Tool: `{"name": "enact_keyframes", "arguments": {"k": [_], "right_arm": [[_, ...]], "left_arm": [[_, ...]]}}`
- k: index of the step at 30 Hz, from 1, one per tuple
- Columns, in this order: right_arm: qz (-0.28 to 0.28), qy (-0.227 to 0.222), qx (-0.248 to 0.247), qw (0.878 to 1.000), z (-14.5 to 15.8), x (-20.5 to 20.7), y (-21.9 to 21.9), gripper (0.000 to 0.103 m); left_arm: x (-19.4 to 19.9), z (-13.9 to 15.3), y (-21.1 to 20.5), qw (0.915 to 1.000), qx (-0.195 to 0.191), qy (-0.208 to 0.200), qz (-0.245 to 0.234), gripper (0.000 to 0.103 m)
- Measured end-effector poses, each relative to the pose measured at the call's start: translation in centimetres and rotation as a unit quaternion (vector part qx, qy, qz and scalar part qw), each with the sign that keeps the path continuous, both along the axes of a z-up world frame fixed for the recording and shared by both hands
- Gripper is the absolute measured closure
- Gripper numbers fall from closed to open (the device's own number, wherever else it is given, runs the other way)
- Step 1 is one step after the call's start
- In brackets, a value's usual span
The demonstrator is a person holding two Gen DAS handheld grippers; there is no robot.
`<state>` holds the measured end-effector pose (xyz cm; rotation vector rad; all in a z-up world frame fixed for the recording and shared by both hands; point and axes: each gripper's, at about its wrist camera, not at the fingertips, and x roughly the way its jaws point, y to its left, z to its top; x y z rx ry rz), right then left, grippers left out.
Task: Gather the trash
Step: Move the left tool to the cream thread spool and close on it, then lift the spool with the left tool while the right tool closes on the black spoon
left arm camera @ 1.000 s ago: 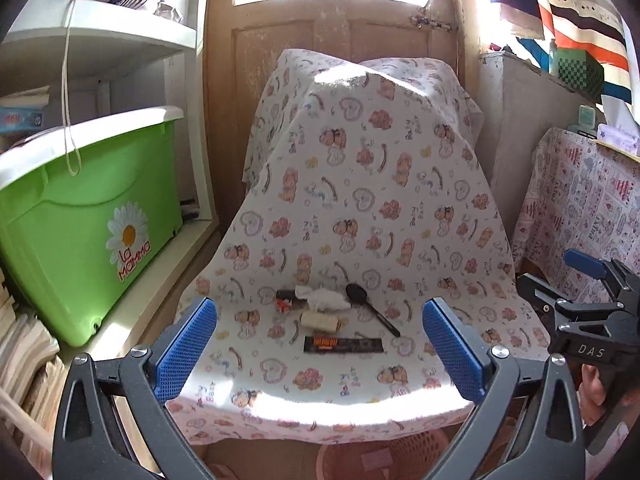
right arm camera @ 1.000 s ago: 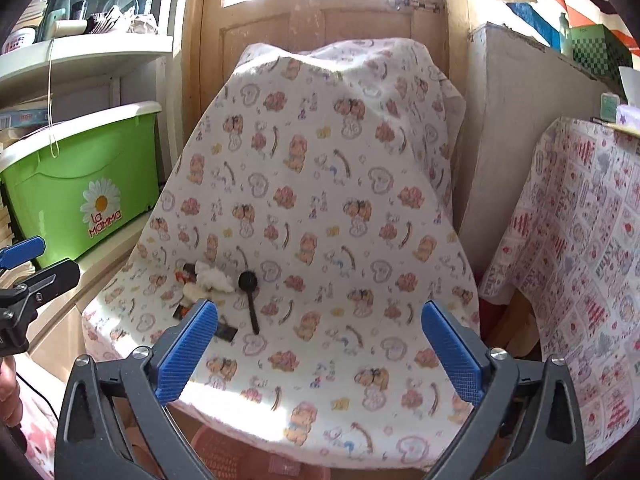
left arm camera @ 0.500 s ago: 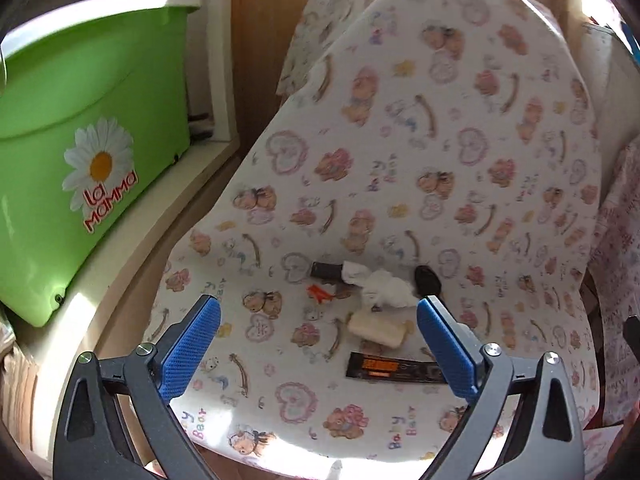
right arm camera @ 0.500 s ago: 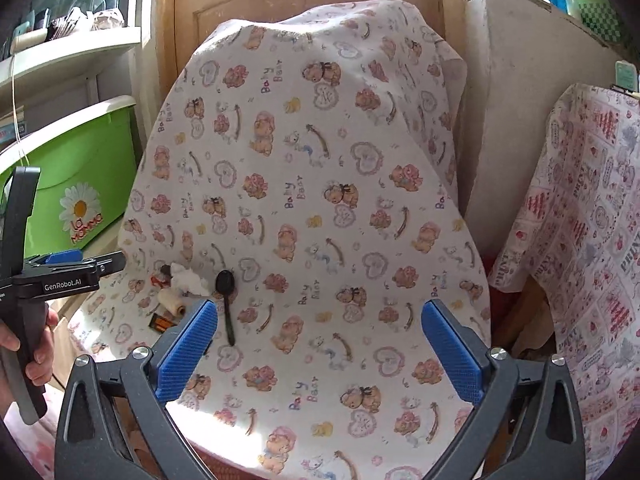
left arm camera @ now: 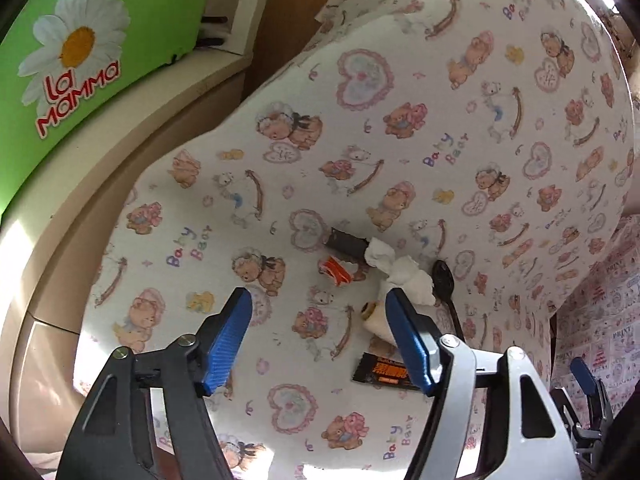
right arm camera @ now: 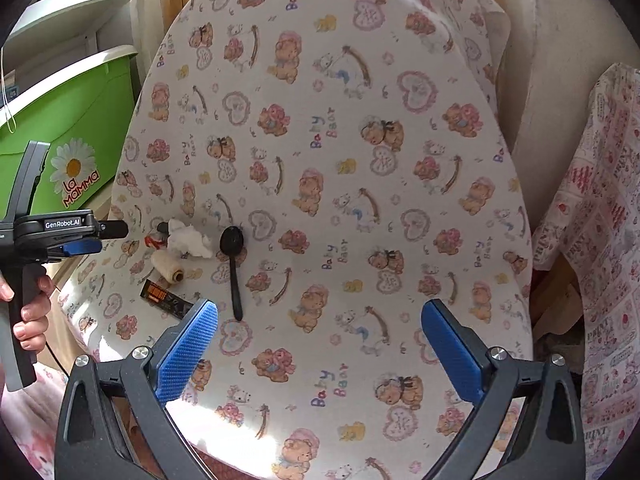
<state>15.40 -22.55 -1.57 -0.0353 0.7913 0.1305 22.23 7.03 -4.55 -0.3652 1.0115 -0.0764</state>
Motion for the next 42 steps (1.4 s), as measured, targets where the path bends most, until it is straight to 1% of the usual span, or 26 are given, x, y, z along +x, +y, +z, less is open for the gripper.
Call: {"name": "enact_keyframes", "arguments": {"k": [3, 5, 7, 8, 9, 11, 13, 14, 15, 17, 18, 20, 22, 23, 26, 27, 29, 31, 32, 33, 34, 35, 37, 38, 40, 42], "right_arm": [[0.011, 0.003, -0.016, 1.000, -0.6, 0.2, 1.2, 0.000], [0.016, 0.007, -0.022, 1.000, -0.8, 0.4, 1.8, 0.000], [0.019, 0.011, -0.026, 0.999, -1.0, 0.5, 2.2, 0.000], [0.019, 0.012, -0.027, 0.999, -1.2, 0.5, 2.3, 0.000], [0.018, 0.014, -0.027, 0.999, -1.2, 0.6, 2.3, 0.000], [0.016, 0.020, -0.024, 0.999, -1.5, 0.6, 2.5, 0.000], [0.016, 0.024, -0.023, 0.999, -1.7, 0.7, 2.5, 0.000], [0.016, 0.024, -0.025, 0.999, -1.8, 0.7, 2.5, 0.000], [0.016, 0.024, -0.027, 0.999, -1.8, 0.7, 2.6, 0.000], [0.017, 0.025, -0.028, 0.999, -1.9, 0.7, 2.7, 0.000], [0.018, 0.026, -0.028, 0.999, -2.0, 0.7, 2.7, 0.000], [0.019, 0.027, -0.027, 0.999, -2.0, 0.8, 2.6, 0.000], [0.021, 0.028, -0.027, 0.999, -2.0, 0.8, 2.6, 0.000], [0.022, 0.028, -0.028, 0.999, -2.0, 0.8, 2.7, 0.000], [0.023, 0.027, -0.034, 0.999, -2.0, 0.7, 2.8, 0.000], [0.024, 0.026, -0.034, 0.999, -2.0, 0.8, 2.8, 0.000], [0.024, 0.025, -0.034, 0.999, -1.9, 0.7, 2.8, 0.000], [0.025, 0.024, -0.036, 0.999, -1.8, 0.7, 2.8, 0.000], [0.025, 0.023, -0.038, 0.999, -1.8, 0.7, 2.9, 0.000], [0.025, 0.022, -0.042, 0.999, -1.8, 0.7, 2.9, 0.000], [0.025, 0.021, -0.046, 0.998, -1.8, 0.7, 2.9, 0.000], [0.024, 0.021, -0.048, 0.998, -1.9, 0.7, 2.9, 0.000], [0.023, 0.021, -0.049, 0.998, -1.9, 0.7, 2.9, 0.000], [0.023, 0.021, -0.048, 0.998, -1.8, 0.7, 2.8, 0.000], [0.023, 0.020, -0.049, 0.998, -1.8, 0.6, 2.8, 0.000], [0.022, 0.019, -0.049, 0.998, -1.8, 0.7, 2.6, 0.000]], "left_arm": [[0.1, 0.0, -2.1, 0.9990, 0.013, -0.002, -0.044, 0.041], [0.3, -0.3, -3.7, 0.9967, 0.011, 0.006, -0.080, 0.040], [0.6, -0.8, -5.3, 0.9948, 0.030, 0.014, -0.096, 0.038], [1.0, -1.0, -6.1, 0.9937, 0.043, 0.019, -0.101, 0.034], [1.2, -1.1, -6.7, 0.9929, 0.050, 0.028, -0.104, 0.034], [1.7, -1.7, -7.3, 0.9930, 0.044, 0.047, -0.099, 0.034], [2.1, -2.3, -7.2, 0.9946, 0.014, 0.060, -0.083, 0.035], [2.2, -2.5, -7.0, 0.9957, 0.003, 0.065, -0.066, 0.035], [2.3, -2.8, -6.6, 0.9964, -0.008, 0.070, -0.047, 0.038], [2.6, -3.2, -5.9, 0.9954, -0.037, 0.084, -0.026, 0.044], [2.7, -3.2, -5.7, 0.9954, -0.042, 0.084, -0.019, 0.048], [3.0, -3.3, -5.7, 0.9945, -0.047, 0.091, -0.020, 0.055], [3.2, -3.1, -6.0, 0.9953, -0.031, 0.088, -0.025, 0.060], [3.2, -3.0, -6.1, 0.9956, -0.017, 0.087, -0.029, 0.063], [3.3, -2.8, -7.3, 0.9950, 0.028, 0.082, -0.049, 0.062], [3.4, -2.7, -7.8, 0.9940, 0.044, 0.080, -0.060, 0.060], [3.5, -2.6, -9.1, 0.9898, 0.079, 0.078, -0.089, 0.054], [3.3, -2.7, -10.4, 0.9841, 0.121, 0.076, -0.106, 0.053], [3.2, -2.7, -10.9, 0.9816, 0.138, 0.074, -0.110, 0.055], [3.0, -2.7, -11.3, 0.9800, 0.150, 0.070, -0.111, 0.062], [3.0, -2.7, -11.5, 0.9802, 0.151, 0.066, -0.110, 0.070], [2.9, -2.6, -11.7, 0.9817, 0.141, 0.063, -0.112, 0.081], [2.9, -2.4, -11.4, 0.9859, 0.109, 0.060, -0.112, 0.081], [2.9, -2.2, -11.2, 0.9871, 0.102, 0.054, -0.110, 0.081], [2.7, -1.7, -10.5, 0.9881, 0.105, 0.043, -0.104, 0.081], [2.3, -0.8, -9.6, 0.9902, 0.099, 0.028, -0.095, 0.081]]}}
